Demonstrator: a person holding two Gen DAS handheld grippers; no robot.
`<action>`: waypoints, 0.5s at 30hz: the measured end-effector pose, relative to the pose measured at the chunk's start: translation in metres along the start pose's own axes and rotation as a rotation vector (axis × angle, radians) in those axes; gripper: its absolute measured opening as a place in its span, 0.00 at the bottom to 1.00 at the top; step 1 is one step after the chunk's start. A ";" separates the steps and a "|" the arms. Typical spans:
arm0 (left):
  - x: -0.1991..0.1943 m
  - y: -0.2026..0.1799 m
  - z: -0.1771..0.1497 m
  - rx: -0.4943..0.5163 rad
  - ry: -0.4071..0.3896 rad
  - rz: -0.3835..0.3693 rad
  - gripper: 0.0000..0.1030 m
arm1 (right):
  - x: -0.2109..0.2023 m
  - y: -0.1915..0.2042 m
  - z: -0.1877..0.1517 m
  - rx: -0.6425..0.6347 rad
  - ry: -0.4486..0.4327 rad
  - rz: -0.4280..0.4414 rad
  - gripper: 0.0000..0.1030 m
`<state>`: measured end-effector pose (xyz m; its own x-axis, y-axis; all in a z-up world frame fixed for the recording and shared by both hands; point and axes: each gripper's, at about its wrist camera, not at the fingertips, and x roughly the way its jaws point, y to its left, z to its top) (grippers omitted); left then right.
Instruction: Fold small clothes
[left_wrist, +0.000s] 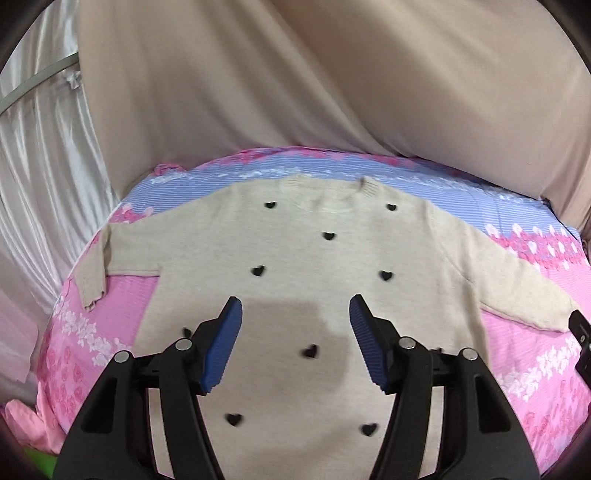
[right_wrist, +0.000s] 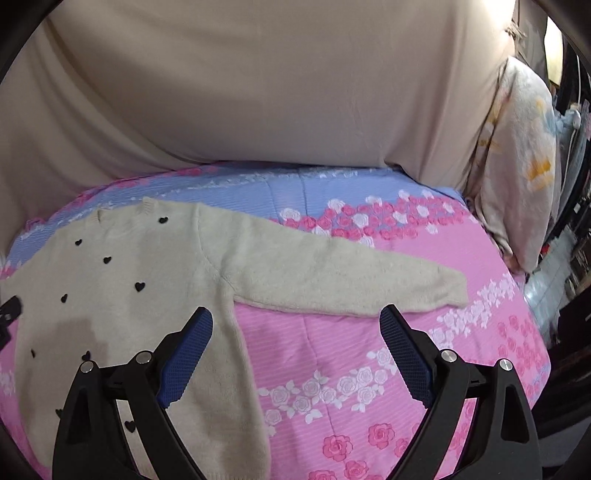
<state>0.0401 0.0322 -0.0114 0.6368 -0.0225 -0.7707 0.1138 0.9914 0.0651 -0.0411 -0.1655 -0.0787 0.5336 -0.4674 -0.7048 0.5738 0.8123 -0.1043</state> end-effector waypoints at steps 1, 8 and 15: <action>-0.004 -0.004 -0.001 -0.002 0.003 -0.007 0.57 | -0.003 0.002 0.000 -0.005 -0.001 0.019 0.87; -0.015 -0.023 -0.001 0.015 -0.016 0.029 0.57 | -0.012 0.035 -0.013 -0.068 0.011 0.121 0.87; -0.017 -0.016 0.001 -0.002 -0.013 0.046 0.58 | -0.017 0.041 -0.014 -0.070 0.000 0.136 0.87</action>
<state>0.0282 0.0169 0.0008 0.6511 0.0219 -0.7587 0.0824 0.9916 0.0993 -0.0351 -0.1192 -0.0808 0.6037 -0.3514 -0.7156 0.4516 0.8905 -0.0564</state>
